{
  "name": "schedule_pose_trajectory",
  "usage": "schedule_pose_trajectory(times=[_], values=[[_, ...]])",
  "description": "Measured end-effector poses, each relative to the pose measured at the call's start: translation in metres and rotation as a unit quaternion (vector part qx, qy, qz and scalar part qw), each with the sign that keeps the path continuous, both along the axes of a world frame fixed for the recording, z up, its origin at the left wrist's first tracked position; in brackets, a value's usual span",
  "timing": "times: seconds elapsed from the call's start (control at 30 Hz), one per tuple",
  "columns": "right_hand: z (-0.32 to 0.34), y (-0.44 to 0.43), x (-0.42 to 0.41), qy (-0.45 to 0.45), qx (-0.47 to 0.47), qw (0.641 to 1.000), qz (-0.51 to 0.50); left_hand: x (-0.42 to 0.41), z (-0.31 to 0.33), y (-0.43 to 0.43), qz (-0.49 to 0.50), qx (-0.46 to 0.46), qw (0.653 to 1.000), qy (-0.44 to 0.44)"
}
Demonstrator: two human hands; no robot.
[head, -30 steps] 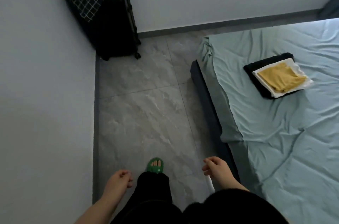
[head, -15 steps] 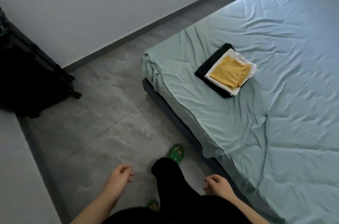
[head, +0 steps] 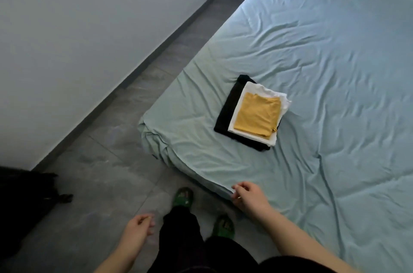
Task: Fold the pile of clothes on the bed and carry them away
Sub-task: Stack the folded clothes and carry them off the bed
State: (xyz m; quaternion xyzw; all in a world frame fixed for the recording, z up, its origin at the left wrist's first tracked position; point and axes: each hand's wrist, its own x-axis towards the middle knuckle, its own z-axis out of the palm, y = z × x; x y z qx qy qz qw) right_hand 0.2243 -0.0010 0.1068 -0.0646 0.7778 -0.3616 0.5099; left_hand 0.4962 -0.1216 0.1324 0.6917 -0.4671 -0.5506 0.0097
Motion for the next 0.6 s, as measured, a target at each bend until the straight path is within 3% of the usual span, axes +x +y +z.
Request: schedule_pose_trajectory(times=[0.3, 0.47, 0.6], values=[[-0.002, -0.021, -0.030, -0.003, 0.086, 0.981, -0.176, -0.124, -0.049, -0.127, -0.182, 0.073, 0.980, -0.015], [-0.010, 0.004, -0.035, -0.017, 0.127, 0.963, -0.238, -0.206, -0.074, -0.156, -0.296, 0.079, 0.952, 0.000], [-0.026, 0.010, -0.049, -0.039, 0.140, 0.953, -0.266, -0.266, -0.082, -0.158, -0.316, 0.092, 0.944, 0.003]])
